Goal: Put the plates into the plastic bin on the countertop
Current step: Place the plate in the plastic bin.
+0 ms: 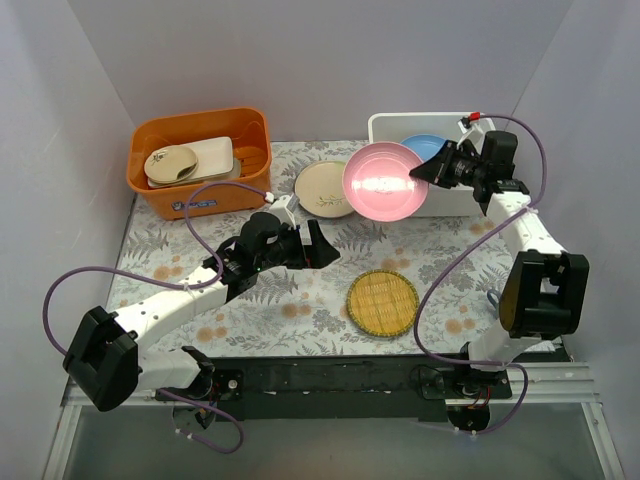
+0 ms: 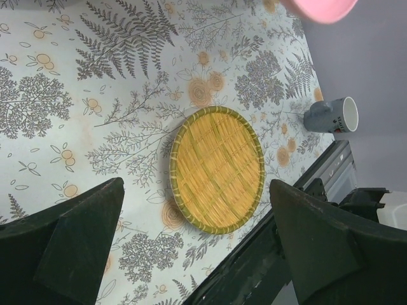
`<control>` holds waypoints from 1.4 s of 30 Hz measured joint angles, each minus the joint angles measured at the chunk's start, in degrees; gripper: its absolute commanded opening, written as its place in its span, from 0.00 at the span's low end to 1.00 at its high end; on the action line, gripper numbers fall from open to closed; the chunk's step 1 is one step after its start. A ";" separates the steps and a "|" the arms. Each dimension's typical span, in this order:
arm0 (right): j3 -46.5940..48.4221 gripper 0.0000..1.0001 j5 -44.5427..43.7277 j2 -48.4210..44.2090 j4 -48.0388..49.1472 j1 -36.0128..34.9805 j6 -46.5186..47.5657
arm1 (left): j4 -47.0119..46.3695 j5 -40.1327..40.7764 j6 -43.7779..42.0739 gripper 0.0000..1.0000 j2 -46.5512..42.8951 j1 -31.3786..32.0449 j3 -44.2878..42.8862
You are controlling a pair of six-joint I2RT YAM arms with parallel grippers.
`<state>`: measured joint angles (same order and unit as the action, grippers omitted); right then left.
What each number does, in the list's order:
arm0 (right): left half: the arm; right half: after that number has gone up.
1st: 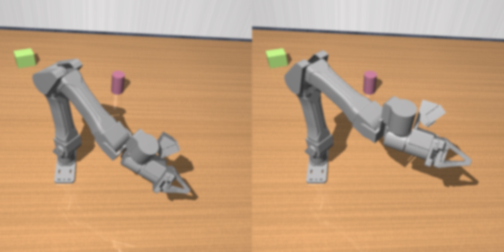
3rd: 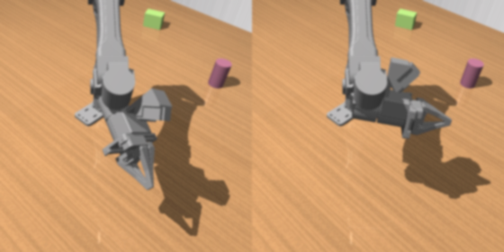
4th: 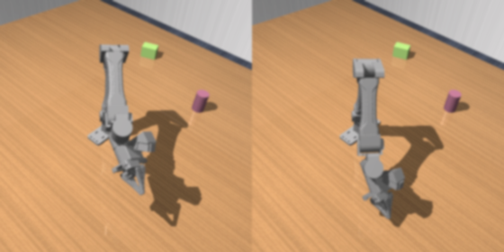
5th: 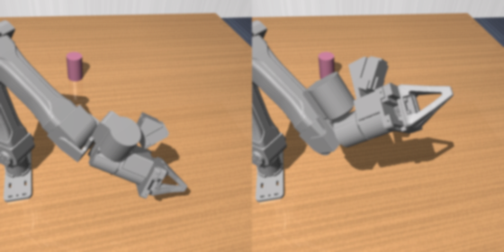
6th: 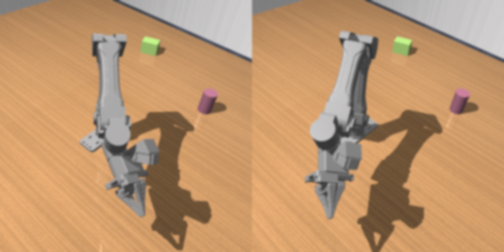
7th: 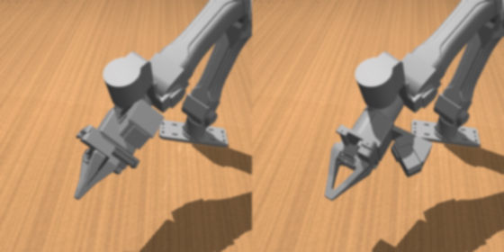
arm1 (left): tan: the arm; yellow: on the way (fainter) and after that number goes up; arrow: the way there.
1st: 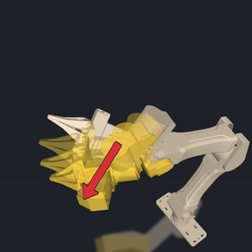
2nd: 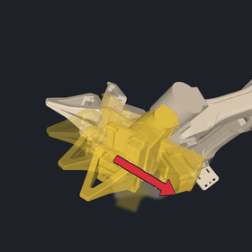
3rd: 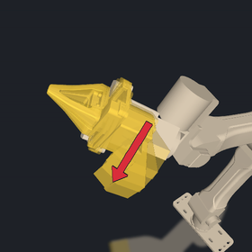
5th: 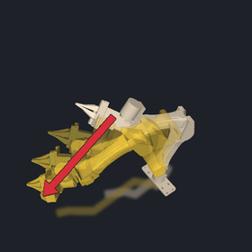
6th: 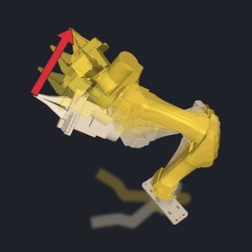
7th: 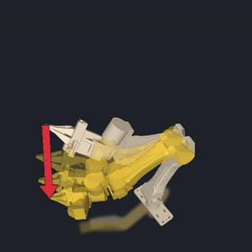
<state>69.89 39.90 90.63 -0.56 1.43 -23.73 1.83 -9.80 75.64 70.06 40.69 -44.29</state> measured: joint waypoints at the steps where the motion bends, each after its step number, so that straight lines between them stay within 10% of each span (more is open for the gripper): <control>1: 1.36 0.01 -0.31 0.98 -0.79 0.33 -0.02 | 0.00 0.00 0.00 0.98 0.00 0.00 0.00; 16: 25.33 0.01 -2.69 16.44 -8.90 7.65 -1.18 | -0.15 -0.07 0.00 0.98 0.76 0.00 1.01; 42: 32.02 0.01 -5.51 25.29 -12.66 12.11 -2.25 | 0.72 -0.04 -0.46 0.98 1.86 0.00 2.99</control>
<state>101.91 34.39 115.92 -13.21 13.54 -25.98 2.55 -9.85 75.18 71.92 40.69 -41.30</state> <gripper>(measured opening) 0.154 0.982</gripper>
